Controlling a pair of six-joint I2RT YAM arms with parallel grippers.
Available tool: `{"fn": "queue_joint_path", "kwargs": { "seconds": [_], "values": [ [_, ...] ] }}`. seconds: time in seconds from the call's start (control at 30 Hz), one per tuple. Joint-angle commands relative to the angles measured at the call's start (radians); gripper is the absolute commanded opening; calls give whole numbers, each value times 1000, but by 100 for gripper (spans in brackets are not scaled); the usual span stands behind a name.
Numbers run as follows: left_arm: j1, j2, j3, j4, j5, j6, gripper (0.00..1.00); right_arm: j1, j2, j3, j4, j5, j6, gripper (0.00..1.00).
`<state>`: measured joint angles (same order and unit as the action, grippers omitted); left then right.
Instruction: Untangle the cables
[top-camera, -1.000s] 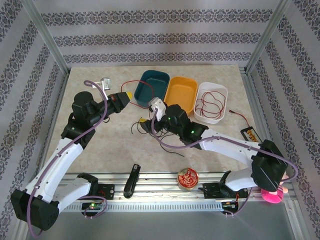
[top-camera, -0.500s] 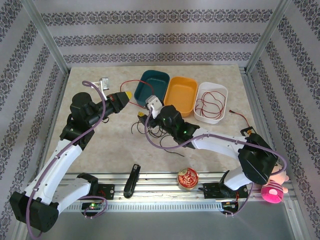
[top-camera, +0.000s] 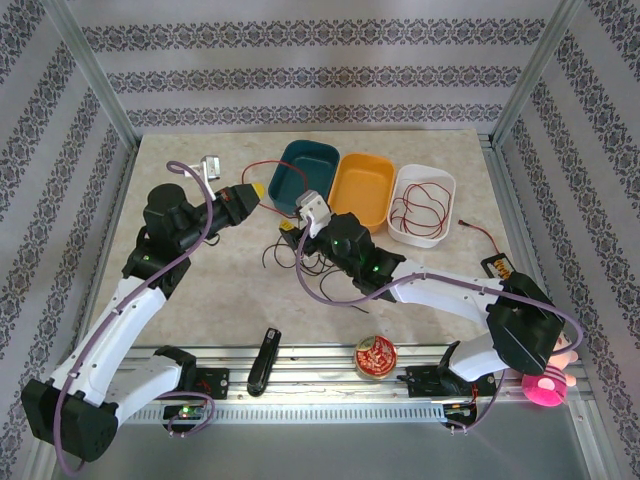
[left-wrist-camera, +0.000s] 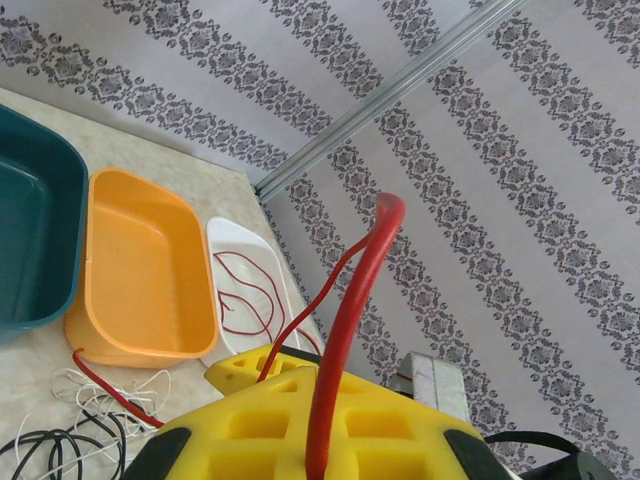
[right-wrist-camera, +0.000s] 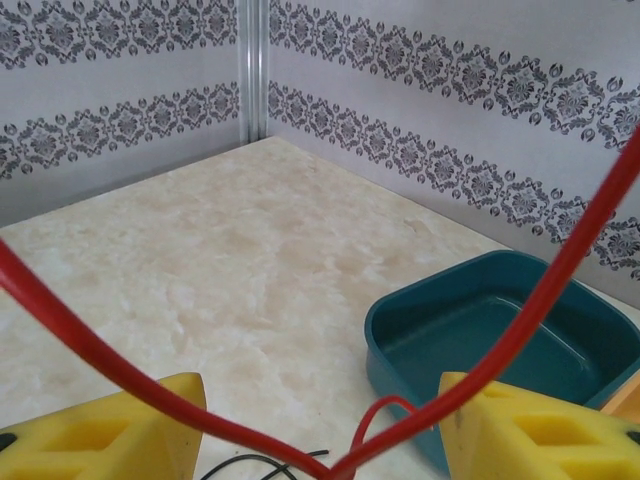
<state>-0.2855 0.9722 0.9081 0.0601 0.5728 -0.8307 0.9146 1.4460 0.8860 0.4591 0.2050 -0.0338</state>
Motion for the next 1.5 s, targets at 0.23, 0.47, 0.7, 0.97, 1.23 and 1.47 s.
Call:
{"fn": "queue_joint_path", "kwargs": {
  "seconds": [0.23, 0.47, 0.7, 0.97, 1.23, 1.47],
  "values": [
    [11, -2, -26, 52, 24, -42, 0, 18, 0, 11, 62, 38, -12, 35],
    [13, 5, -38, 71, 29, -58, 2, 21, -32, -10, 62, 39, -14, 11],
    [13, 14, -38, 89, 21, -67, 18, 21, -62, -30, 40, 53, 0, 2],
    [14, -2, -43, 117, -13, -46, 99, 16, -128, -56, -78, 125, 90, 0],
    [13, -108, -52, 12, -141, 56, 99, -111, -273, -46, -405, 148, 327, 0],
    [13, -155, -99, -37, -200, 98, 99, -356, -368, 23, -729, 101, 443, 0]
  ]
}}
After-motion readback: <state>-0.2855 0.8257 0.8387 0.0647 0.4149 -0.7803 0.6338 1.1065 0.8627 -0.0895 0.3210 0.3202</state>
